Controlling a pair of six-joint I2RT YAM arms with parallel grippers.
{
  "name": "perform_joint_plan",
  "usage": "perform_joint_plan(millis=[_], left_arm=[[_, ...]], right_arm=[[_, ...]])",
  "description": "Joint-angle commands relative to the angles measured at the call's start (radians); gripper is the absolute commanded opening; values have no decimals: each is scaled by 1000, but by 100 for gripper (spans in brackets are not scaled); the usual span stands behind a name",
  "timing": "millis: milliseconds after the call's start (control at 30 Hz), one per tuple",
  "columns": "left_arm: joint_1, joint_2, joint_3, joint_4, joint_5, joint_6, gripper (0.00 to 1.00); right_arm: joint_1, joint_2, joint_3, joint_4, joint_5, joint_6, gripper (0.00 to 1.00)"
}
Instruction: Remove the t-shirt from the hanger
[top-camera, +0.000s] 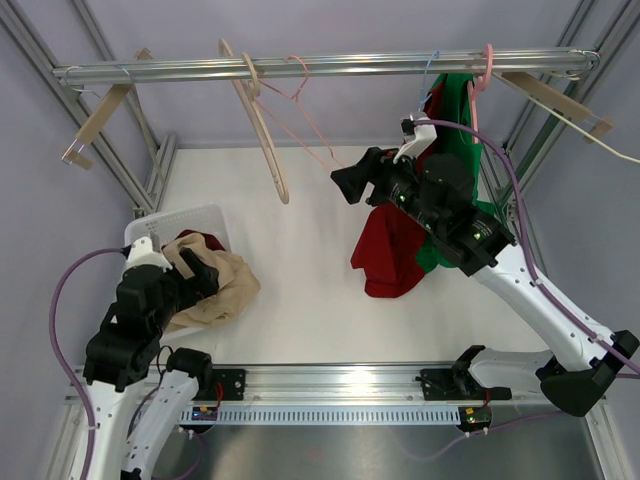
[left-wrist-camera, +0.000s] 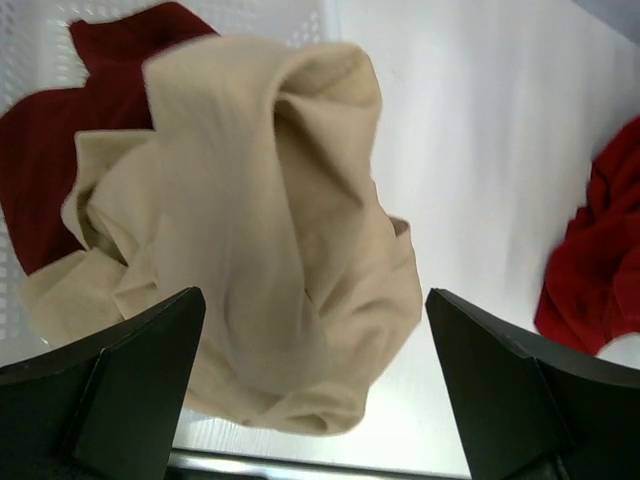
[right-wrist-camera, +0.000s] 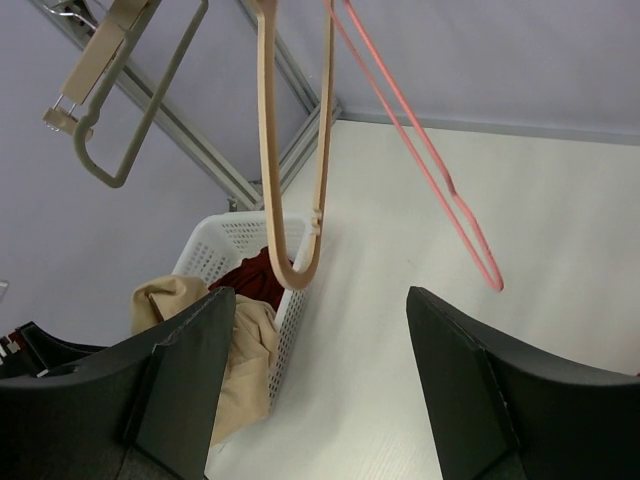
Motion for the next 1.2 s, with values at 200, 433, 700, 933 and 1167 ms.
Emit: perform_joint_plan(millis=[200,433,700,933,1167], left_arm=[[4,165,-84,-48,186,67,99],[4,265,-90,10,207,50,92],[4,306,-102,56,198,16,13],[5,257,-23,62,48,-13,0],[5,234,97,158,-328,34,0]], right_arm=[[-6,-11,-37,75,-51,36,78],[-4,-5,-58,119,-121,79,77],[-1,-54,-74,112,-126,63,76],[-1,-98,-80,103,-123,48,76],[-1,-94,-81,91,-117,39,76]])
